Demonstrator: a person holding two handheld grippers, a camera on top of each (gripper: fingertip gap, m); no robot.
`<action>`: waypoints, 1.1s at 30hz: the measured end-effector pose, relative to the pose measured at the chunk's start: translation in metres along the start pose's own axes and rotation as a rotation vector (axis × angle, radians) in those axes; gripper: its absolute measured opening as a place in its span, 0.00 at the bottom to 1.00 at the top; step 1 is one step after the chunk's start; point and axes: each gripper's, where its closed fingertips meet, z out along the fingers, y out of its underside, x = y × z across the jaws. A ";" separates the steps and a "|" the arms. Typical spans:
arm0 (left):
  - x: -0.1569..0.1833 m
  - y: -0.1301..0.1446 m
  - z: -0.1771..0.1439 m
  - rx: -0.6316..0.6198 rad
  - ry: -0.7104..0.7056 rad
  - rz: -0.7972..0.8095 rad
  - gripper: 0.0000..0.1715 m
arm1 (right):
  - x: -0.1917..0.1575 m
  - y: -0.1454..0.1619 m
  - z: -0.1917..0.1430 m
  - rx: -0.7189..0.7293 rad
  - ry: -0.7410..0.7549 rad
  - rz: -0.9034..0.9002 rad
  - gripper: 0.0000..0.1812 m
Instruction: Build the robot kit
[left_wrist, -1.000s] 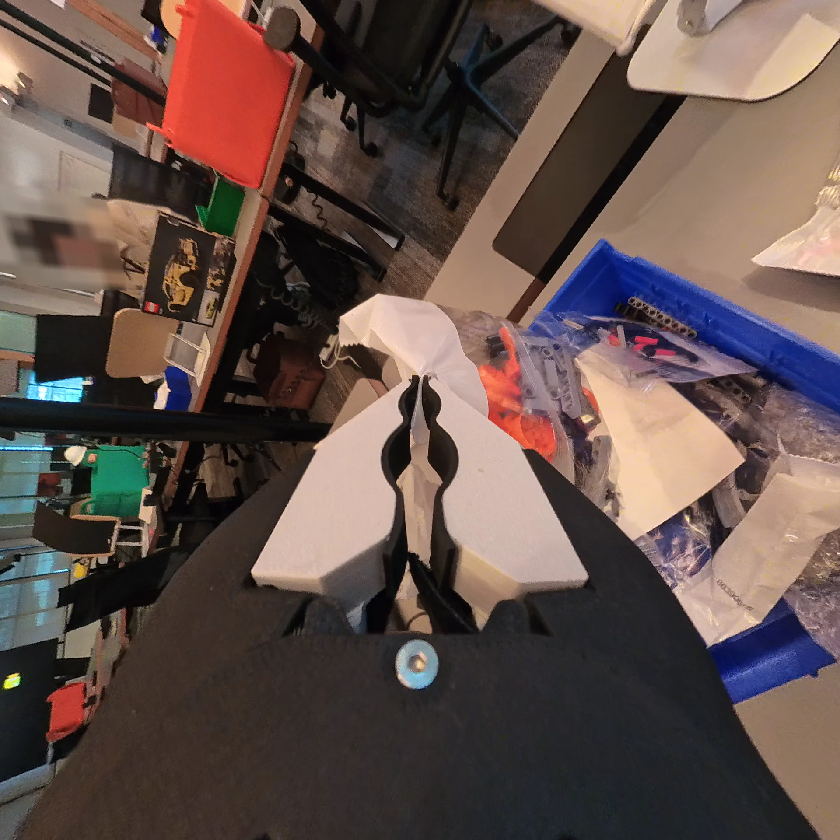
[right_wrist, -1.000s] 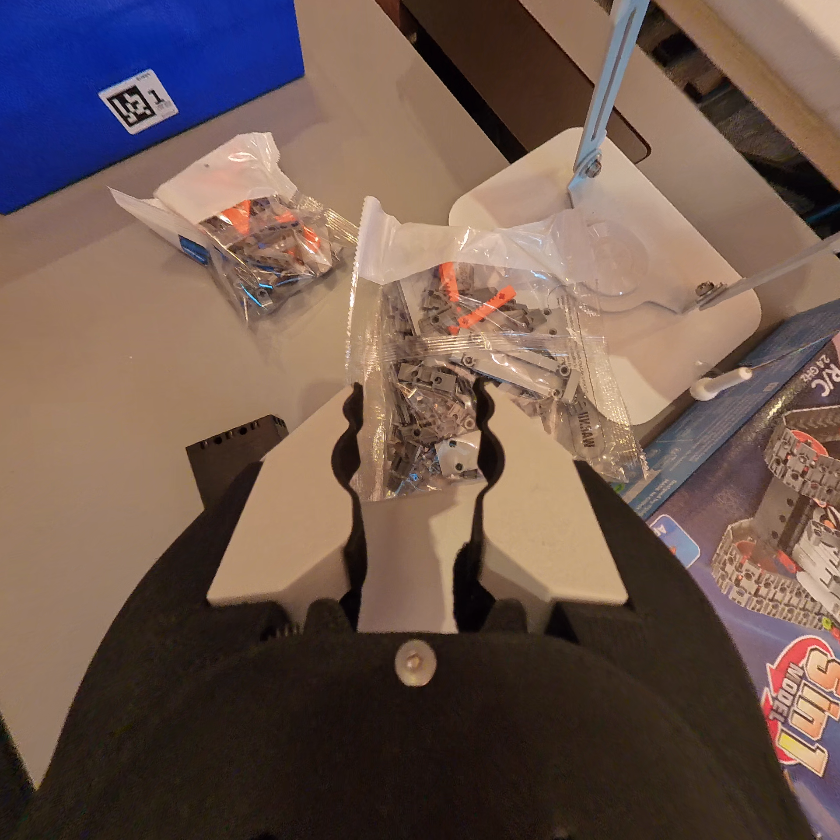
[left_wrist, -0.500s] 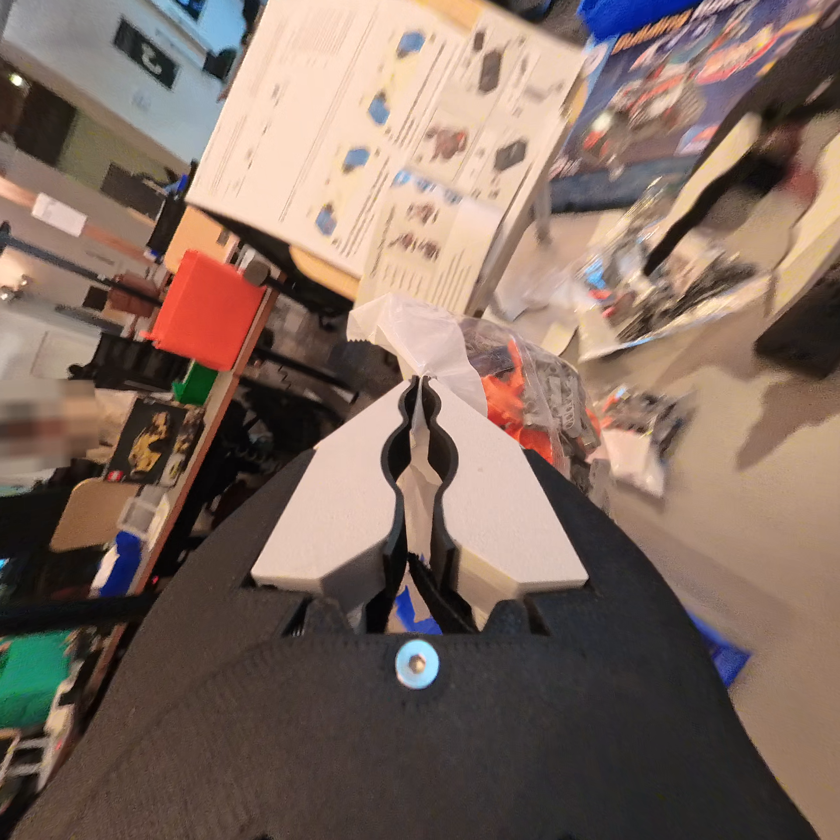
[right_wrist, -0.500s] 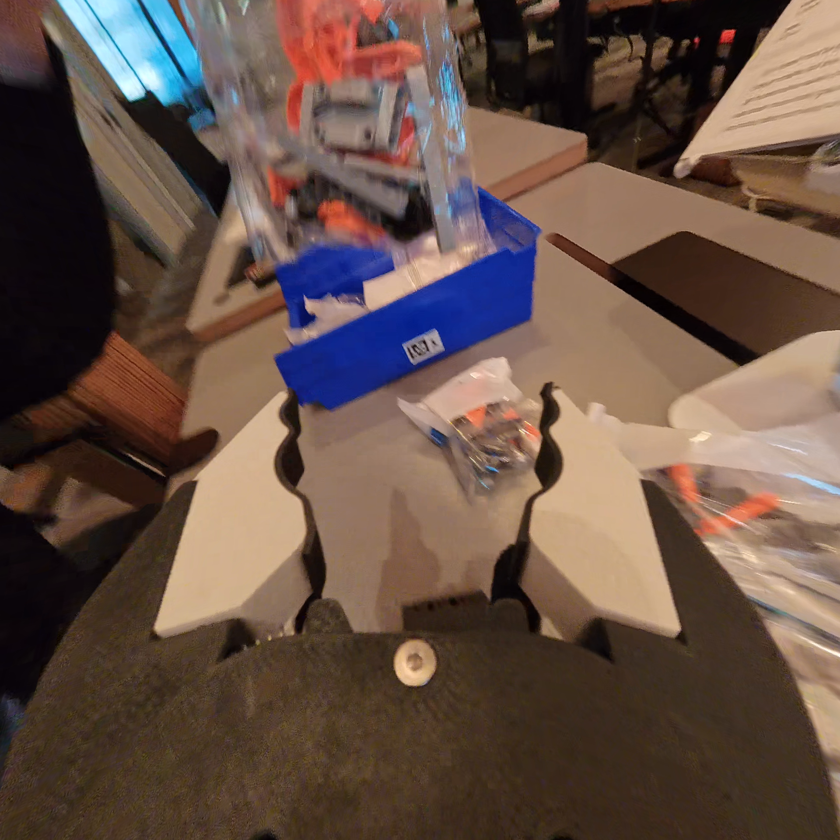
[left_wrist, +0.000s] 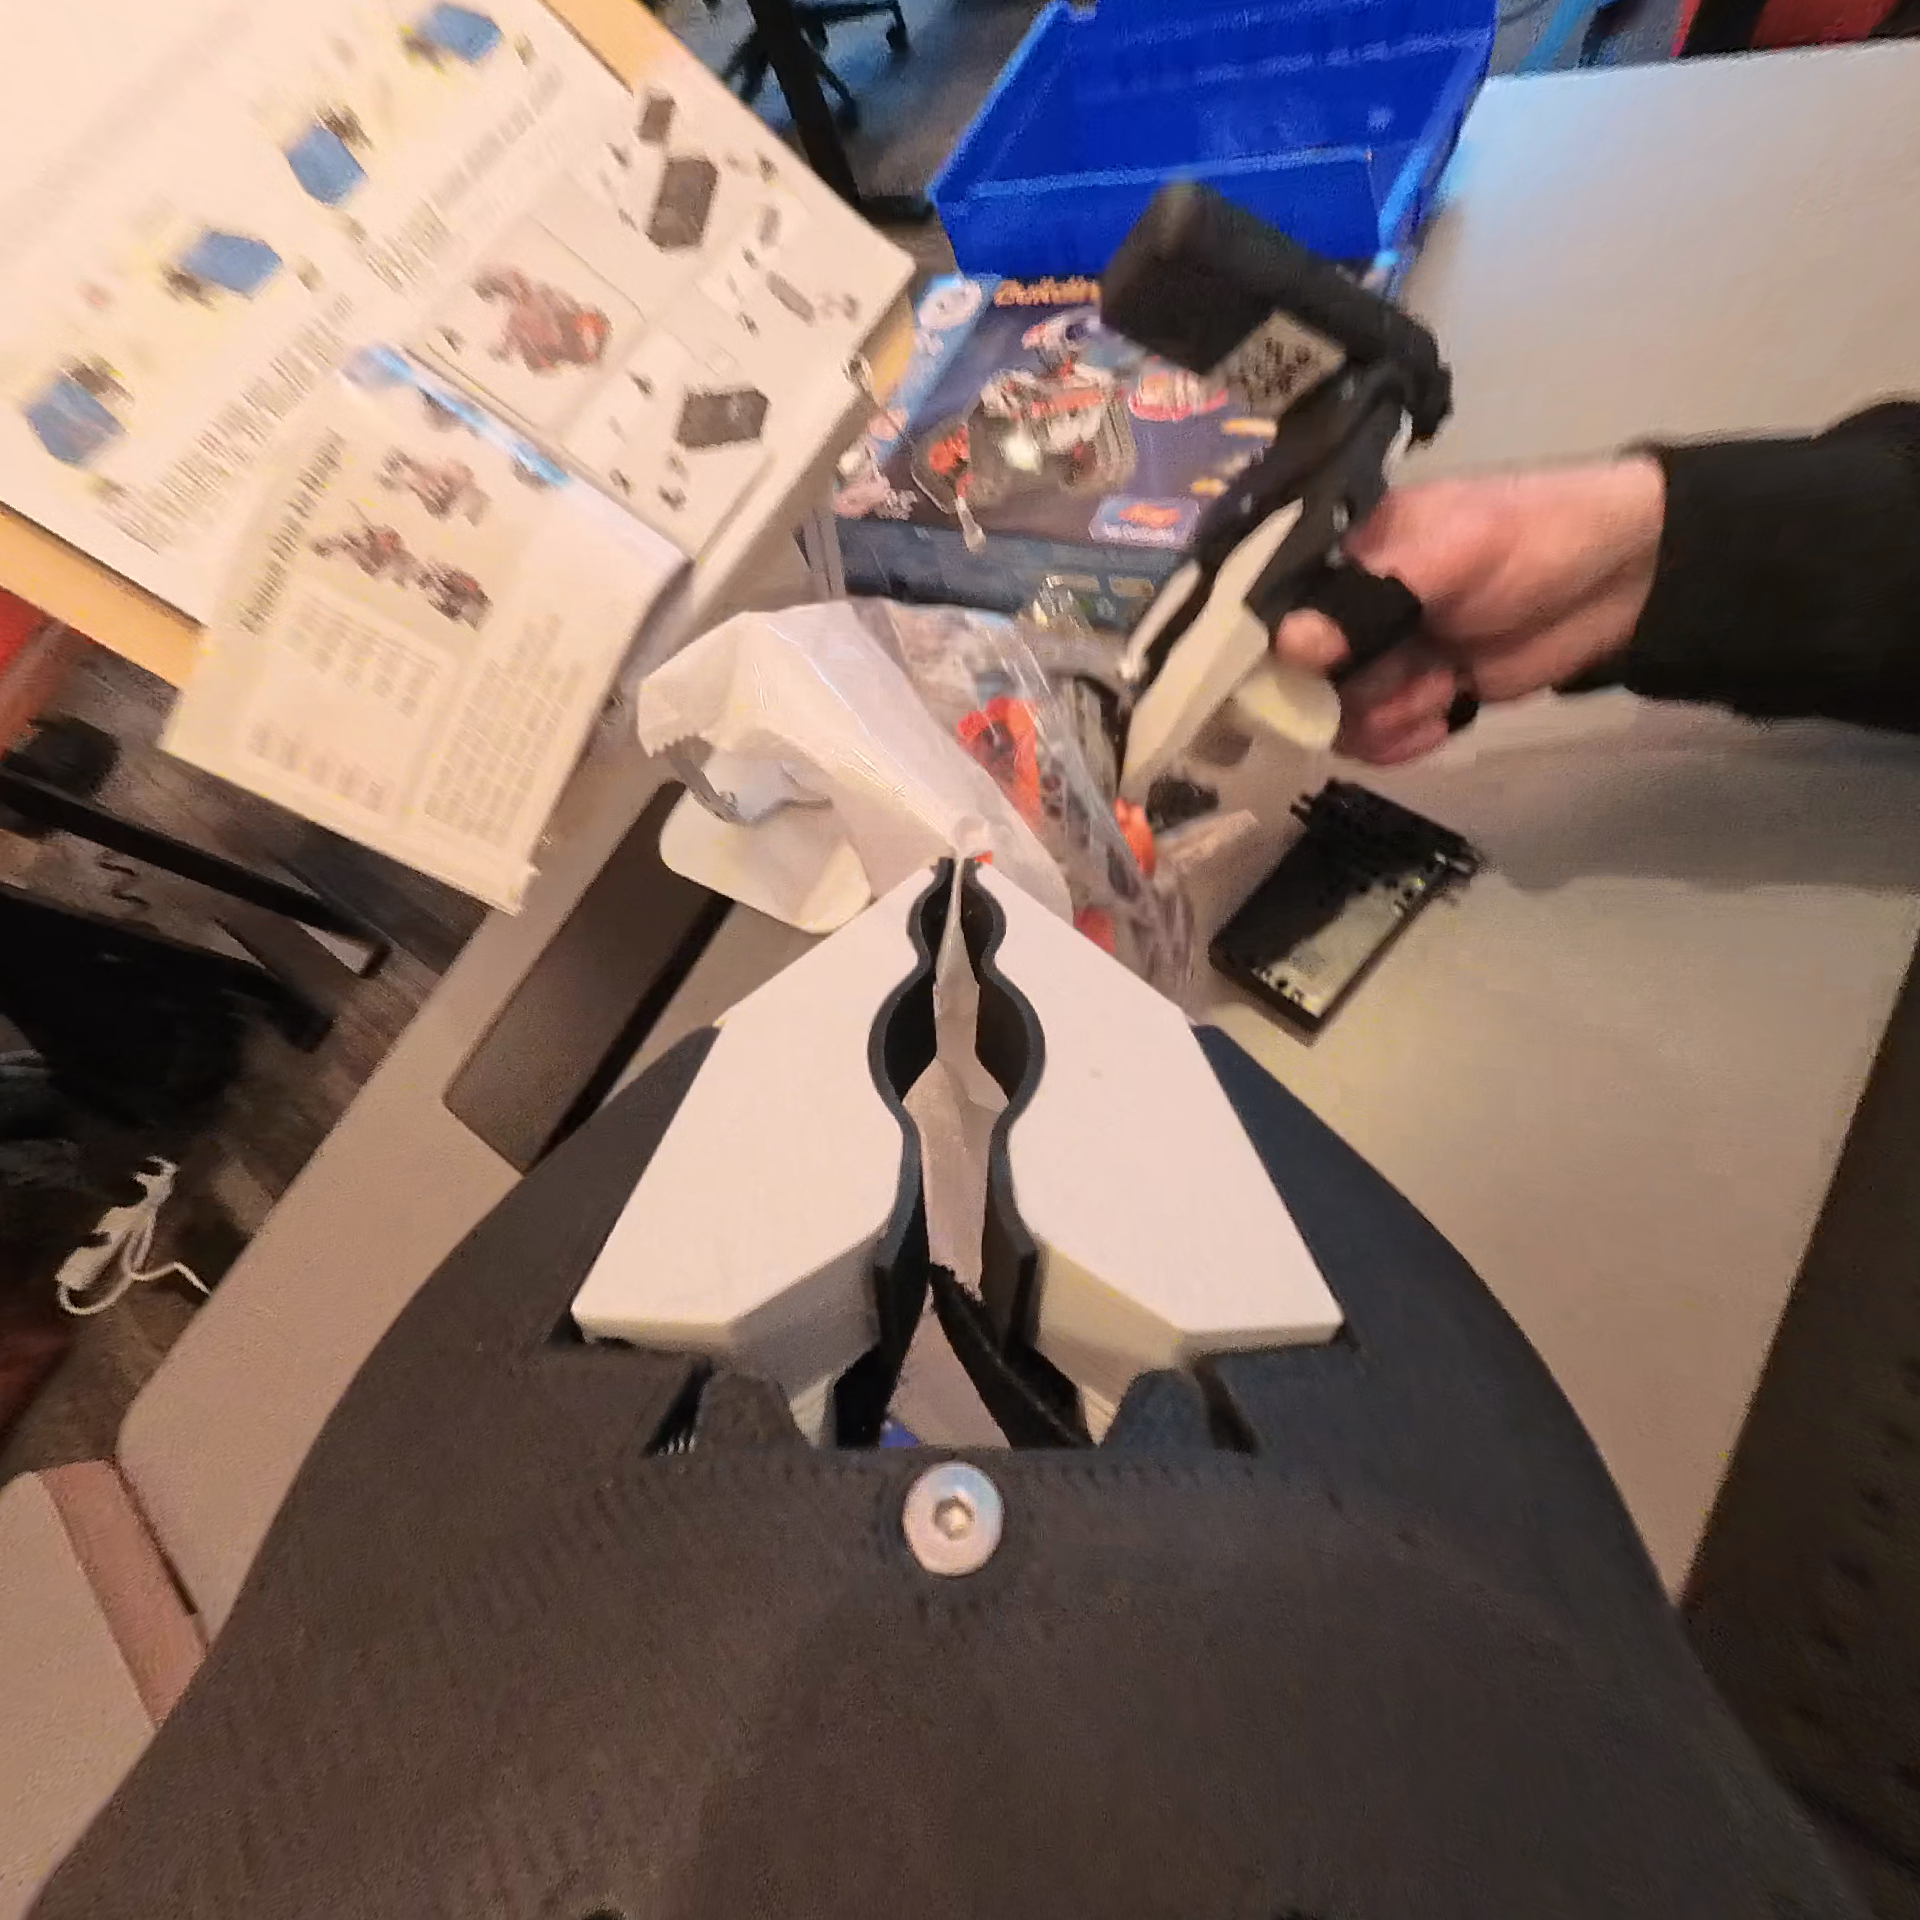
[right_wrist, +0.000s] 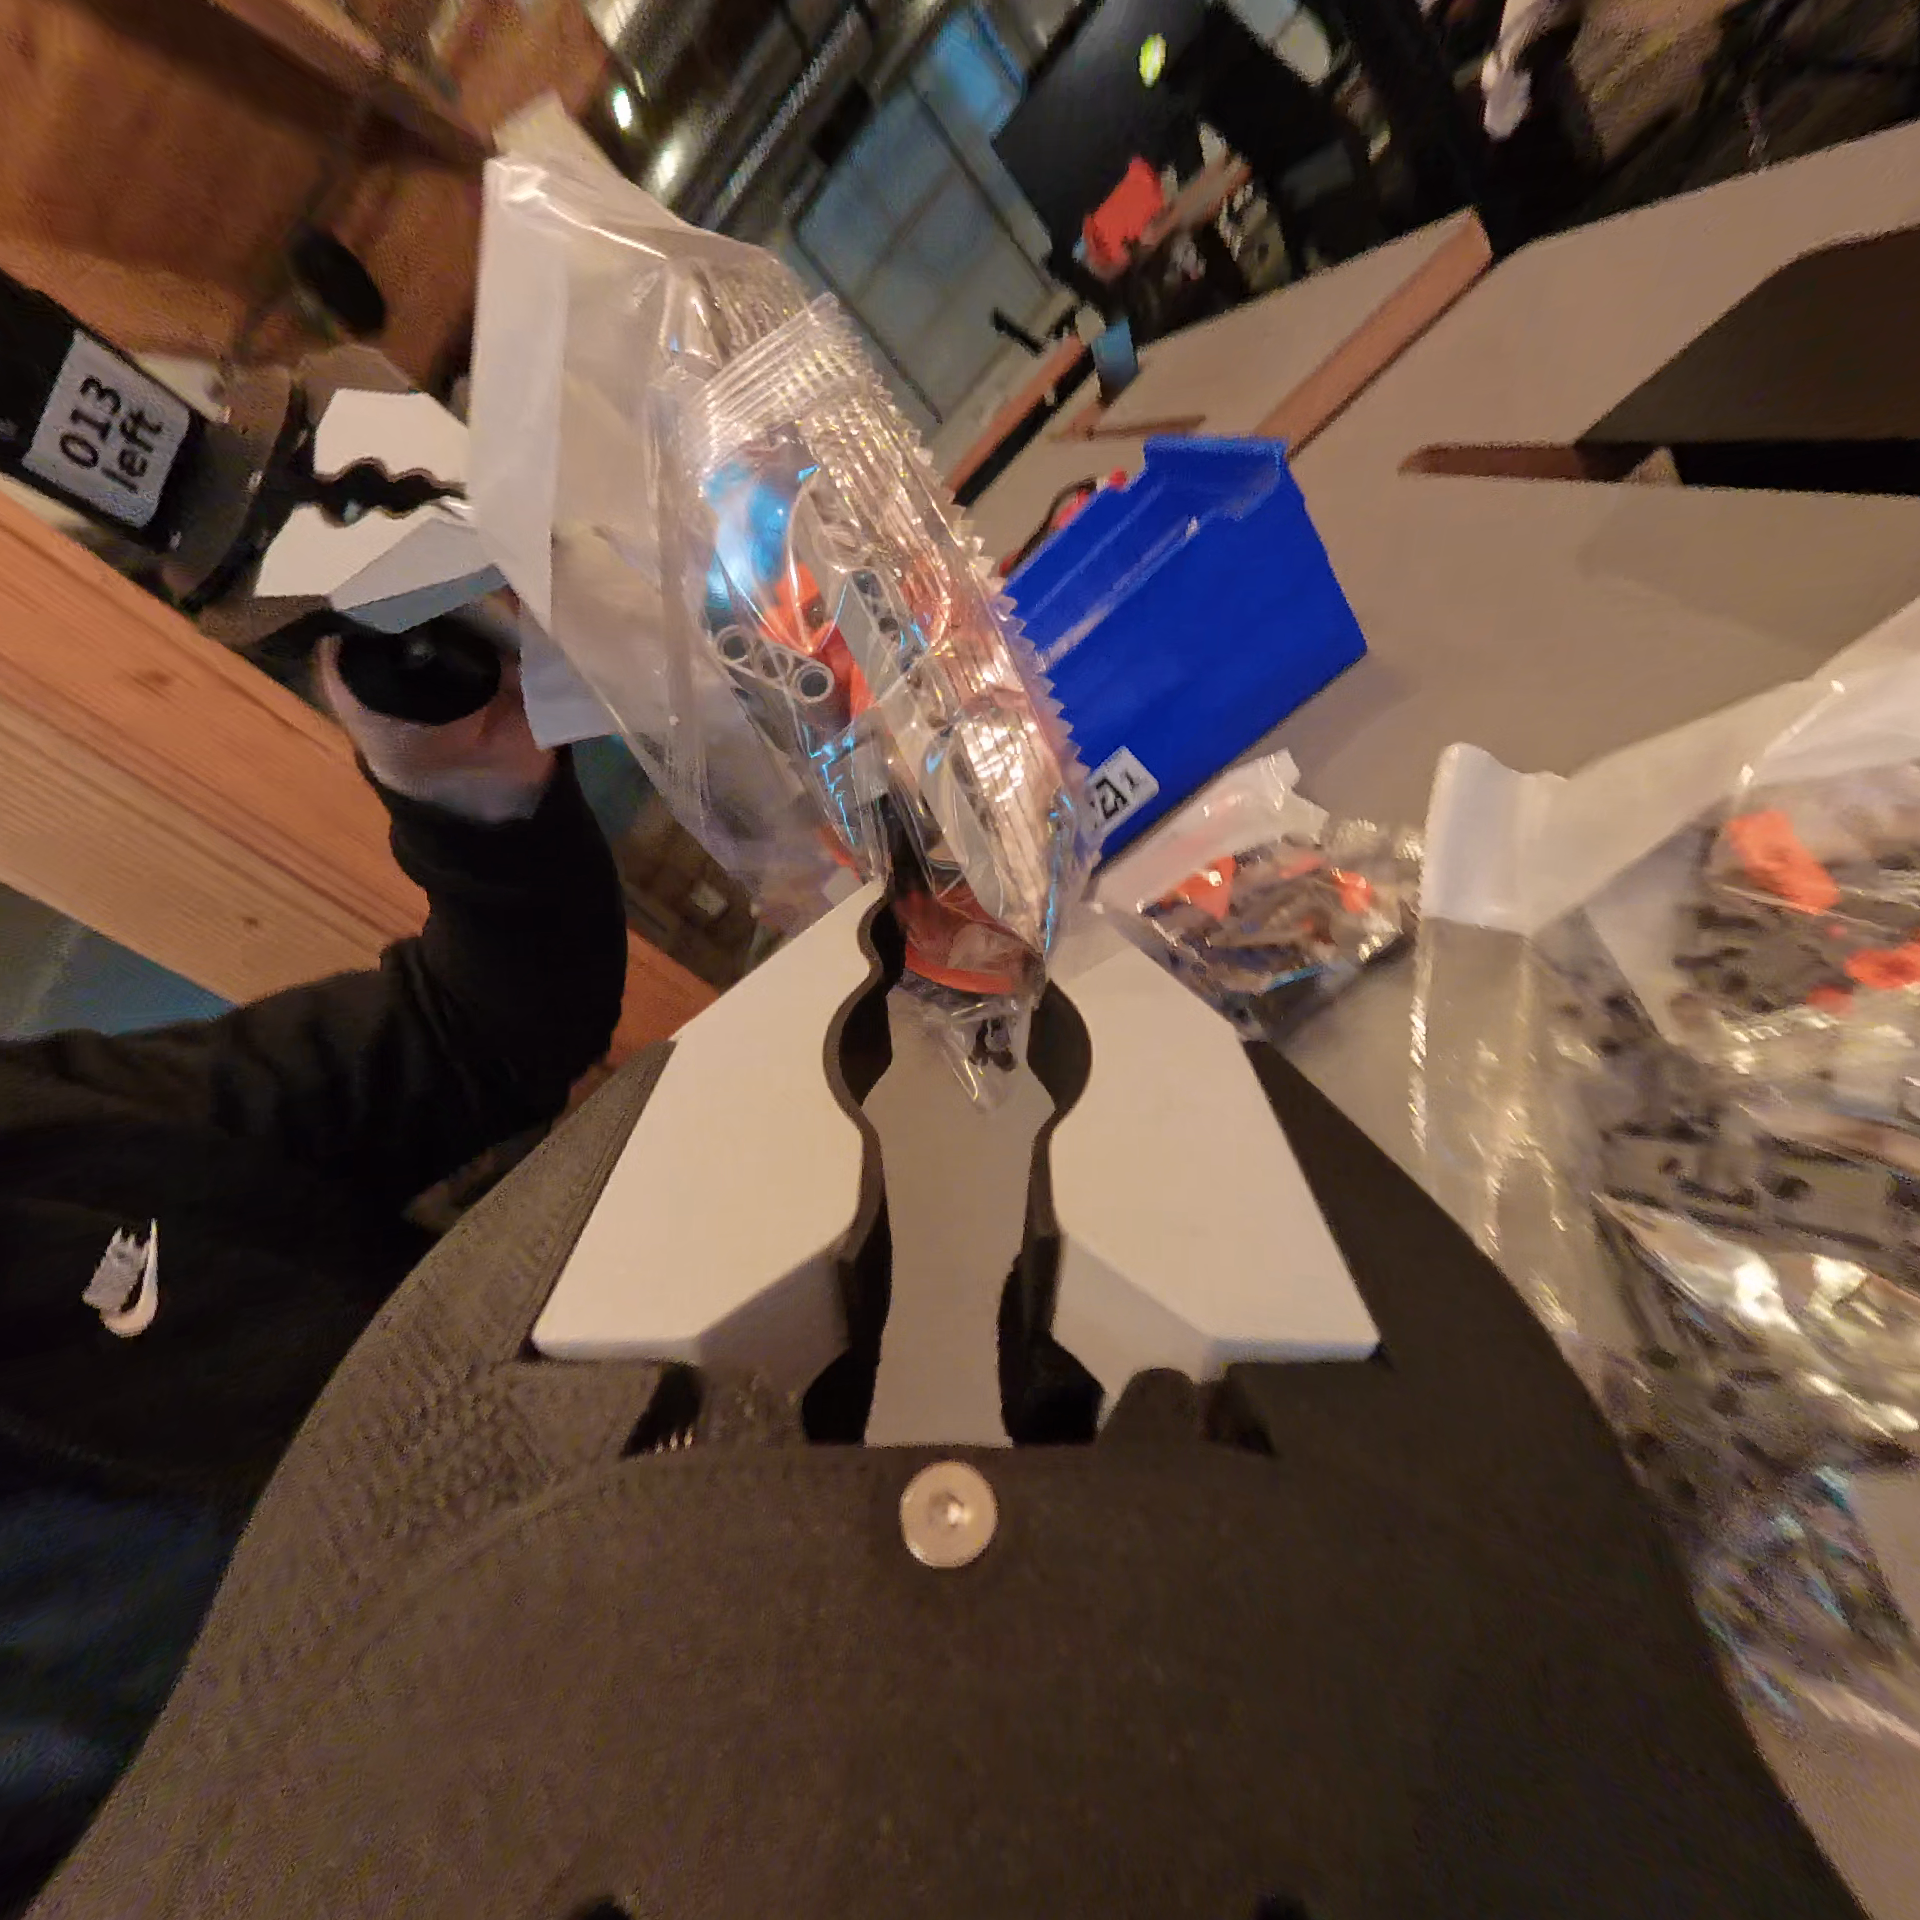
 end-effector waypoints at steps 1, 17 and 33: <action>0.003 0.009 0.001 -0.016 0.012 -0.009 0.00 | 0.002 0.004 -0.005 -0.043 0.007 -0.010 0.11; 0.072 0.133 0.048 -0.225 0.230 -0.112 0.00 | 0.067 0.065 -0.039 -0.468 0.388 -0.125 0.32; 0.095 0.096 0.051 -0.070 0.226 -0.229 0.00 | -0.011 0.087 0.049 -0.491 0.600 -0.652 0.48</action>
